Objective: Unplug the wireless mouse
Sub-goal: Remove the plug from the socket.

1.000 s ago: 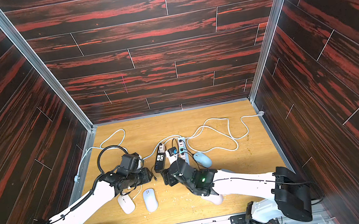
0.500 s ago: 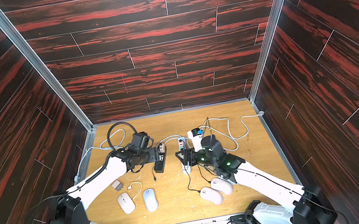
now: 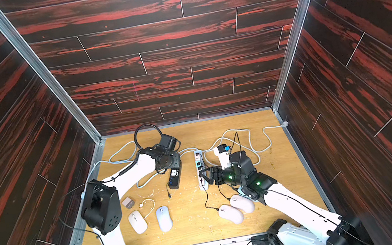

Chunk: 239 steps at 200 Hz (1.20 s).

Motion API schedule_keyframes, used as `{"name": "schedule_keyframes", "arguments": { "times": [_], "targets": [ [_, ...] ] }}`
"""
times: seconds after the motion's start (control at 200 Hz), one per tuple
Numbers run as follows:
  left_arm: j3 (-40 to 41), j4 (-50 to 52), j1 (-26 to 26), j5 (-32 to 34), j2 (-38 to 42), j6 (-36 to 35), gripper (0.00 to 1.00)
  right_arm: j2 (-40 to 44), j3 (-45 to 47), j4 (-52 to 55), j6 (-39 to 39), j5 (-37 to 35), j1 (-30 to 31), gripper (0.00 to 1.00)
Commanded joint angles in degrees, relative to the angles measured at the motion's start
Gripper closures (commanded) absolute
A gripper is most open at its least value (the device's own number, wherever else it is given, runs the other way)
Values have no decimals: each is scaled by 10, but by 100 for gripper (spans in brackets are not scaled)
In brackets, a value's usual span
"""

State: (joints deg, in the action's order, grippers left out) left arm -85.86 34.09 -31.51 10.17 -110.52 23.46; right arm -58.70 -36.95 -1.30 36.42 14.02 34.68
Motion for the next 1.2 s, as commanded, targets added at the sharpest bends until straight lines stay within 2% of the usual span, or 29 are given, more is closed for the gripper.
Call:
{"name": "schedule_keyframes", "arguments": {
  "times": [0.0, 0.225, 0.436, 0.892, 1.012, 1.192],
  "targets": [
    [-32, 36, 1, 6, -20, -10, 40, 11, 9, 11, 2, 6, -2, 27],
    [-78, 46, 2, 6, -65, -18, 47, 14, 10, 17, -3, 5, -1, 27],
    [-104, 57, 4, -9, -92, -22, 66, 14, 15, 18, 1, 6, -2, 27],
    [-97, 60, 7, -13, -81, -24, 91, 11, 7, 31, 3, -10, -1, 28],
    [-64, 35, 19, -46, -52, -17, 100, -8, -6, 18, 19, -26, 14, 30],
    [0, -22, 53, -122, -7, -4, 100, -82, -53, 11, 47, -85, 68, 35]
  ]
}}
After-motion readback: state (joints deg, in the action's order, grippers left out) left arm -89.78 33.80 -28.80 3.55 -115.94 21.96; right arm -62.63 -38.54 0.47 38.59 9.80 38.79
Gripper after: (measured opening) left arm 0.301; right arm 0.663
